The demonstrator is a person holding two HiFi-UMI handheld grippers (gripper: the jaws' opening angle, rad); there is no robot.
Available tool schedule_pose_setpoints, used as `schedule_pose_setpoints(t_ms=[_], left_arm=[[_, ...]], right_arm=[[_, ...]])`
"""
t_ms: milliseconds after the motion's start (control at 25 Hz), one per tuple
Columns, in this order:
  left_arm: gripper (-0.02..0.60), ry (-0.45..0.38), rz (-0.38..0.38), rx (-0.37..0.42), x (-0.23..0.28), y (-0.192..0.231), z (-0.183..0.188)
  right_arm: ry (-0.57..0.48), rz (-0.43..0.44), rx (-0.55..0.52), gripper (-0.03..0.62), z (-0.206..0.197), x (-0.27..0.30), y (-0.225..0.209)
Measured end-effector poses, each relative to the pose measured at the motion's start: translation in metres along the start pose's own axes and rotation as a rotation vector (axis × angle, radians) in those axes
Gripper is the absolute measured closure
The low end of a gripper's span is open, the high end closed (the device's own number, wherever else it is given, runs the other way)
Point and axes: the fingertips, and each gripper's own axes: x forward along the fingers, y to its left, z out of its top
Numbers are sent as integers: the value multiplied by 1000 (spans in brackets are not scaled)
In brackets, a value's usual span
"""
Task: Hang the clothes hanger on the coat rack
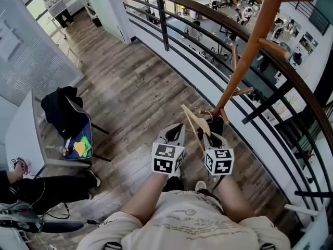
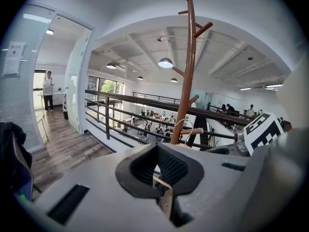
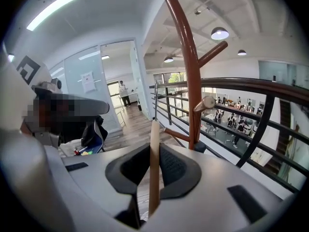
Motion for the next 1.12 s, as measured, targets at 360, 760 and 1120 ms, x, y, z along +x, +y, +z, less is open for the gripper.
schedule_pose_setpoints(t_ms=[360, 760, 1120], left_arm=[[577, 42, -67, 12, 26, 25, -5], [577, 99, -124, 11, 48, 44, -28], [578, 138, -144, 6, 60, 53, -42]], right_arm=[[64, -68, 50, 543, -18, 38, -5], [97, -146, 103, 543, -35, 64, -17], [122, -192, 139, 543, -42, 84, -31]])
